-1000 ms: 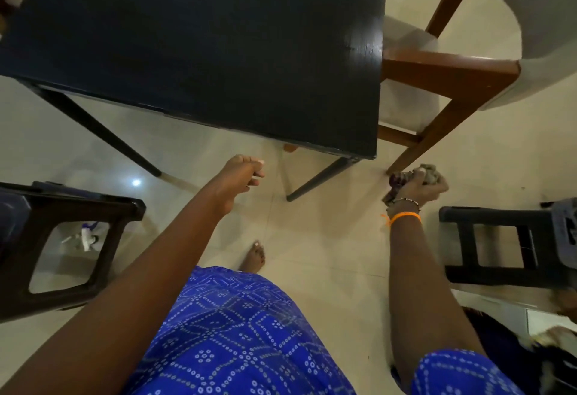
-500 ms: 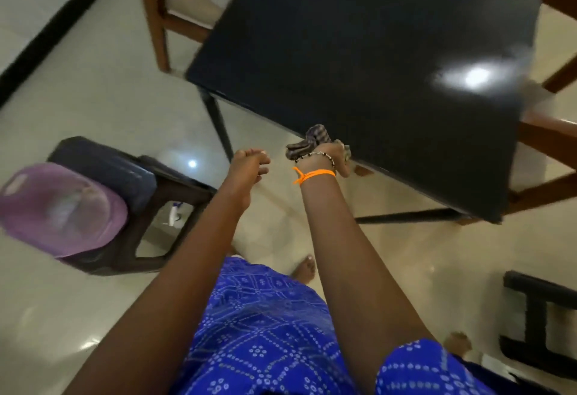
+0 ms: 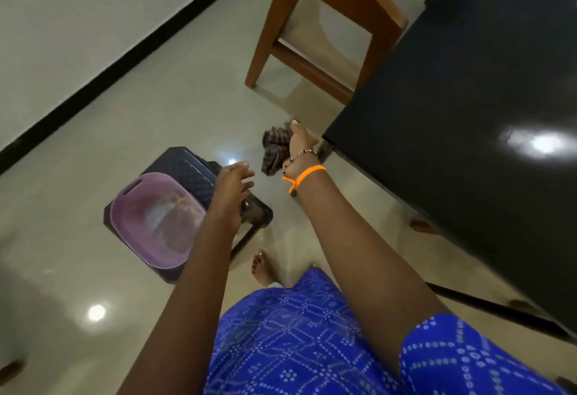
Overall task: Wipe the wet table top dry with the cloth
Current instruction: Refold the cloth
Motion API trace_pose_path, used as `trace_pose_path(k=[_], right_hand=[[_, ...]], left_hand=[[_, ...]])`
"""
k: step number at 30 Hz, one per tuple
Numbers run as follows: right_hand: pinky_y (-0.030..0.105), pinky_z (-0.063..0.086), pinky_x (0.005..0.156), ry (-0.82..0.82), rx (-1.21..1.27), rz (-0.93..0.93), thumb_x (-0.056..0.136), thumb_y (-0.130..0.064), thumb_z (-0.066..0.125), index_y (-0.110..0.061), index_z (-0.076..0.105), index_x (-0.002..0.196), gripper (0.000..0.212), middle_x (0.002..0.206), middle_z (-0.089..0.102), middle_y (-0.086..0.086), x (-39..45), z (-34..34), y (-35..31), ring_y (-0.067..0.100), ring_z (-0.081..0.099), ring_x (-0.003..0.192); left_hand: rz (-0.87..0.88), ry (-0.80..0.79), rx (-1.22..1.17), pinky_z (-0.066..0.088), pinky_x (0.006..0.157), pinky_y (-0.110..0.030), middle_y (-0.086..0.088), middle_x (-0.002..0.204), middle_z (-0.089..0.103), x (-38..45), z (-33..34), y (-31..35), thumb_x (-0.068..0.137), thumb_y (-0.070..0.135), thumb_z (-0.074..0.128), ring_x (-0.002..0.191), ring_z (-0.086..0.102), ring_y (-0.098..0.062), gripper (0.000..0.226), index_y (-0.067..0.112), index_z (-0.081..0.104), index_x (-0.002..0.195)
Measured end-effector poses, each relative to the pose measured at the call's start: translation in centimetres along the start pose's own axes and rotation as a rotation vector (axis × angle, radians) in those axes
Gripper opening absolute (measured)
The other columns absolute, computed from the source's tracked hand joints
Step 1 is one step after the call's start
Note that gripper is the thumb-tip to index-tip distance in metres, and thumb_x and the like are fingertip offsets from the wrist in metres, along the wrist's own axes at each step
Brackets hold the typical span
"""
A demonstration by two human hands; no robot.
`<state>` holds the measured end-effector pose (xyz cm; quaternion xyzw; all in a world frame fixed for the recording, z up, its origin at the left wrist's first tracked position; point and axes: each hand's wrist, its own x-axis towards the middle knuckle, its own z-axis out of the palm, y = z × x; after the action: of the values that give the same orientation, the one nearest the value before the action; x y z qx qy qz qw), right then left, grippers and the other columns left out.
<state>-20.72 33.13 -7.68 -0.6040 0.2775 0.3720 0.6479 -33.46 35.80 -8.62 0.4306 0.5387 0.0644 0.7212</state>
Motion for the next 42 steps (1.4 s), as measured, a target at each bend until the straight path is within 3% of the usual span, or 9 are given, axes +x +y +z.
trace_pose_path(k=[3,7,16,23,26,30,32,34,42], right_hand=[[0.046,0.042,0.103,-0.053,0.054,-0.021,0.099,-0.018,0.048,0.001,0.047,0.129,0.036,0.101,0.054,0.015,0.7,0.1,0.7,0.027,0.053,0.092],[0.033,0.052,0.069,-0.235,0.185,0.101,0.1,-0.036,0.04,-0.007,0.068,0.076,0.047,0.071,0.065,0.012,1.6,0.2,0.2,0.025,0.063,0.068],[0.035,0.042,0.077,-0.515,0.173,0.122,0.096,-0.017,0.035,-0.007,0.049,0.091,0.018,0.086,0.051,0.013,3.3,1.6,-7.1,0.025,0.052,0.077],[0.039,0.035,0.104,-0.615,0.25,0.181,0.069,-0.017,0.039,-0.006,0.054,0.077,0.021,0.08,0.058,0.01,4.6,1.9,-11.9,0.027,0.056,0.08],[0.022,0.045,0.086,-0.563,0.344,0.197,0.07,-0.016,0.043,-0.012,0.048,0.064,0.009,0.056,0.055,-0.003,5.7,2.9,-13.0,0.01,0.055,0.051],[0.003,0.025,0.107,-0.578,0.452,0.27,0.056,-0.009,0.052,-0.014,0.048,0.063,0.01,0.075,0.037,-0.012,6.9,5.6,-13.9,-0.012,0.031,0.072],[0.018,0.056,0.077,-0.631,0.487,0.242,0.068,-0.013,0.041,-0.009,0.055,0.056,0.019,0.062,0.055,-0.003,7.3,7.0,-14.6,0.002,0.056,0.056],[0.02,0.054,0.05,-0.693,0.436,0.192,0.074,-0.015,0.032,-0.005,0.062,0.055,0.037,0.051,0.061,0.004,7.8,9.0,-15.6,0.016,0.062,0.043],[0.022,0.055,0.06,-0.701,0.023,0.062,0.1,-0.025,0.031,-0.013,0.062,0.091,0.034,0.069,0.072,0.002,14.9,20.2,-17.4,0.015,0.068,0.067]], left_hand=[[0.015,0.02,-0.022,0.038,0.079,-0.026,0.0,0.097,0.055,0.9,0.7,1.2,0.094,0.025,0.045,0.073,0.048,-0.008,0.028,0.012,0.055,0.116],[0.025,-0.013,0.017,0.039,0.079,-0.028,-0.001,0.099,0.056,2.1,2.8,4.4,0.094,0.025,0.046,0.085,0.051,-0.015,0.023,0.012,0.055,0.111],[0.161,-0.044,0.125,0.044,0.054,-0.01,-0.003,0.089,0.06,6.2,7.7,12.4,0.09,0.01,0.052,0.075,0.053,-0.01,0.026,0.005,0.059,0.114],[0.105,-0.013,-0.004,0.048,0.092,-0.035,-0.011,0.134,0.04,9.4,10.2,14.4,0.077,0.019,0.074,0.117,0.05,-0.025,0.066,0.021,0.032,0.129],[0.116,0.09,-0.046,0.048,0.086,-0.03,-0.013,0.134,0.041,10.2,10.0,15.2,0.083,0.01,0.064,0.114,0.051,-0.023,0.053,0.016,0.037,0.128],[0.277,0.373,0.131,0.042,0.084,-0.029,-0.001,0.118,0.047,10.8,9.7,17.3,0.086,0.019,0.057,0.111,0.042,-0.019,0.03,0.022,0.049,0.115],[0.365,0.303,0.143,0.044,0.078,-0.029,0.003,0.105,0.053,11.2,10.3,19.6,0.087,0.024,0.055,0.104,0.049,-0.016,0.015,0.024,0.052,0.102],[0.306,0.116,0.127,0.044,0.066,-0.024,0.002,0.096,0.06,11.7,11.2,22.1,0.092,0.03,0.05,0.085,0.058,-0.01,0.01,0.021,0.054,0.091],[0.038,-0.043,-0.027,0.05,0.056,-0.022,-0.004,0.077,0.069,21.8,9.5,29.3,0.093,0.036,0.049,0.067,0.067,-0.015,0.03,0.01,0.065,0.094]])
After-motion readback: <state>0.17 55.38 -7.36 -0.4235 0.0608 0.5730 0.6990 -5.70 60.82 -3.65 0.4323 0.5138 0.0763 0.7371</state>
